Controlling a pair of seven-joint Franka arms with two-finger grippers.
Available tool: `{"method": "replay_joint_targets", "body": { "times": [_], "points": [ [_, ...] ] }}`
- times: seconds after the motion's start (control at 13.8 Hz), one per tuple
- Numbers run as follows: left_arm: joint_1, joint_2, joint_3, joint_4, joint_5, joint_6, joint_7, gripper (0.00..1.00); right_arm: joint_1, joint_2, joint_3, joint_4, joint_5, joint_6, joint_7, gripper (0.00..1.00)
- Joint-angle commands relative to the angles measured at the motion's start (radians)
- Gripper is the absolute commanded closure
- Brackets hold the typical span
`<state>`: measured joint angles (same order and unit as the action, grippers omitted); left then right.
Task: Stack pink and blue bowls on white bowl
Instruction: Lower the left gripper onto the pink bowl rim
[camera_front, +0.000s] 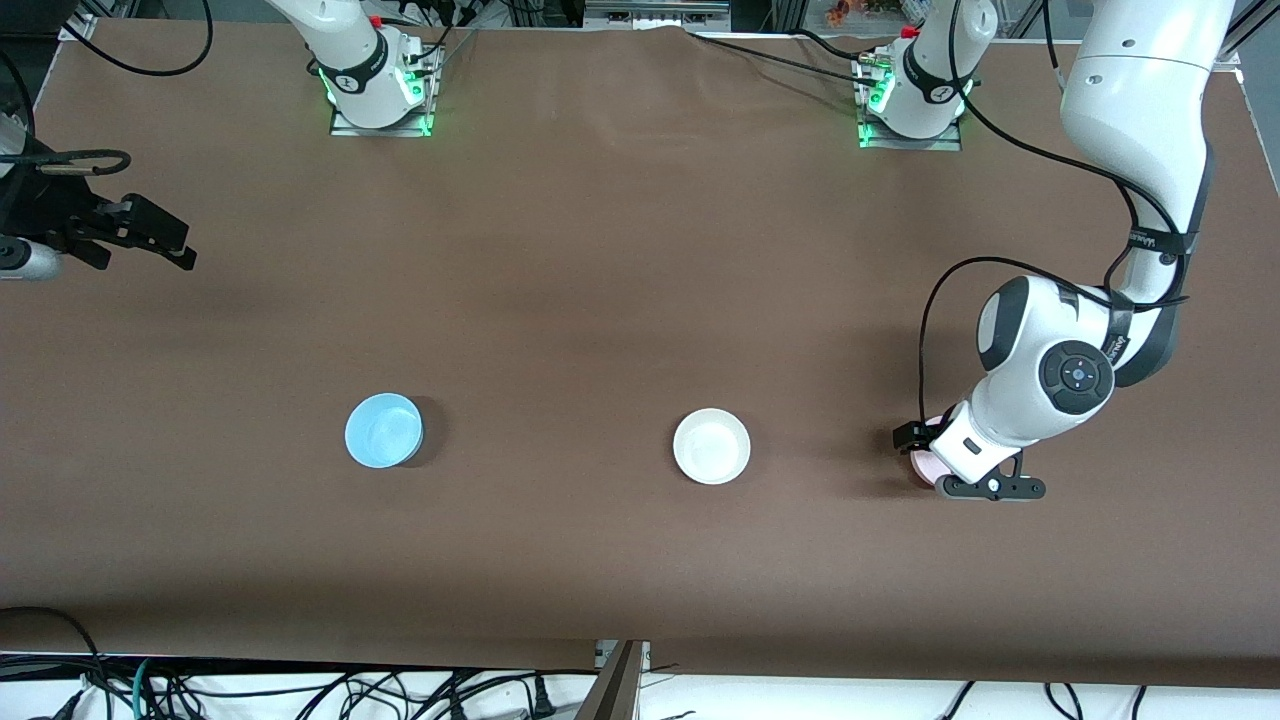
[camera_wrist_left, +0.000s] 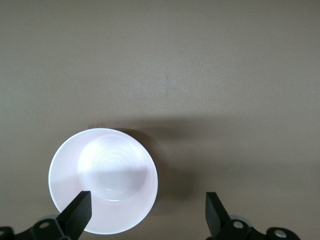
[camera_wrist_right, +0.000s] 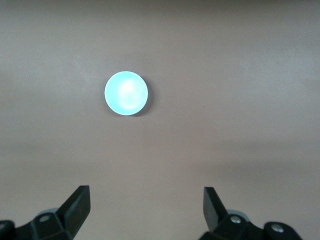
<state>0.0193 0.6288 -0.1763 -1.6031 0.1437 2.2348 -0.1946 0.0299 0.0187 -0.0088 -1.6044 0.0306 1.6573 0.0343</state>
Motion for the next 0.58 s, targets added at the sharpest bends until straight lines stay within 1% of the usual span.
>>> {"method": "replay_joint_targets", "body": {
  "times": [0.0, 0.29, 0.51],
  "points": [
    [-0.009, 0.006, -0.003, -0.008, 0.03, 0.037, -0.006, 0.0, -0.002, 0.007, 0.003, 0.018, 0.015, -0.007, 0.007, 0.0],
    [-0.021, 0.038, -0.003, -0.008, 0.031, 0.104, -0.003, 0.0, -0.002, 0.007, 0.001, 0.018, 0.015, -0.007, 0.007, 0.0],
    [-0.012, 0.057, -0.003, -0.012, 0.03, 0.121, 0.05, 0.0, -0.002, 0.007, 0.001, 0.018, 0.015, -0.007, 0.007, 0.0]
  ]
}}
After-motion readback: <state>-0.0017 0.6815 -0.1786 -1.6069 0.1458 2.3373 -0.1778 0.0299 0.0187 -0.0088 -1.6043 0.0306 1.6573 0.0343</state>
